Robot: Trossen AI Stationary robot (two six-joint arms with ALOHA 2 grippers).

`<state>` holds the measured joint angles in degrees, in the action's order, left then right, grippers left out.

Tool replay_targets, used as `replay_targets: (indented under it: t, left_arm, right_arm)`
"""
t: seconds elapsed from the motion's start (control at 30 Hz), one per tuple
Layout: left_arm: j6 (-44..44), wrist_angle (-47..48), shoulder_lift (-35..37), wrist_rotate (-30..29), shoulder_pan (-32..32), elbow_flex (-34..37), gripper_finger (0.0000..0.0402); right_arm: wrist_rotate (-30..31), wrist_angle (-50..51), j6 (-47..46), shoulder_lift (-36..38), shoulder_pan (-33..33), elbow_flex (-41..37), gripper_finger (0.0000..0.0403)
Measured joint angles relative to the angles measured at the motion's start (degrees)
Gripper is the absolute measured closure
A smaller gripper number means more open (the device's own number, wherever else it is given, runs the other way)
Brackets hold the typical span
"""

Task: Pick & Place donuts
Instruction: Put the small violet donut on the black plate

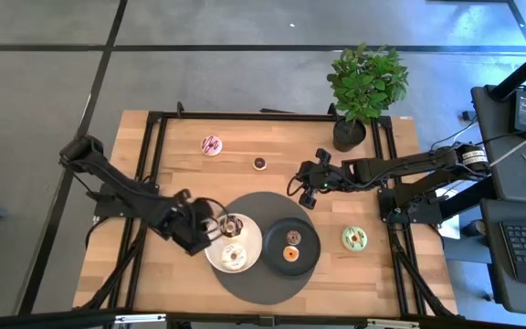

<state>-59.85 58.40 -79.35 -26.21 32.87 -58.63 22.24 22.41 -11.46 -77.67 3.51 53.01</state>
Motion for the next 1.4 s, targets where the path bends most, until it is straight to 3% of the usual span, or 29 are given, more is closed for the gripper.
replay_targets:
  t: [0.23, 0.33, 0.67, 0.93, 1.17, 1.4]
  left_arm:
    - [-17.8, -0.3, 5.0, 7.3, 3.0, 10.5, 0.0274]
    - [-19.4, -0.3, 5.3, 11.0, 4.7, 12.5, 0.0274]
    - [-25.1, -4.9, 4.9, 11.5, 8.6, 16.0, 0.0274]
    - [-30.6, -5.4, 4.9, 15.3, 8.7, 17.6, 0.0274]
    - [-31.3, -14.5, 4.9, 17.3, 8.6, 22.4, 0.0274]
    - [-33.9, -15.2, 4.9, 20.6, 8.6, 25.2, 0.0274]
  right_arm:
    - [0.0, 0.1, 0.2, 0.0, 0.0, 0.0, 0.0344]
    - [0.0, 0.1, 0.2, 0.0, 0.0, 0.0, 0.0344]
    - [0.0, 0.1, 0.1, 0.0, 0.0, 0.0, 0.0344]
    - [0.0, 0.1, 0.0, 0.0, 0.0, 0.0, 0.0344]
    - [0.0, 0.1, 0.0, 0.0, 0.0, 0.0, 0.0344]
    - [0.0, 0.1, 0.0, 0.0, 0.0, 0.0, 0.0344]
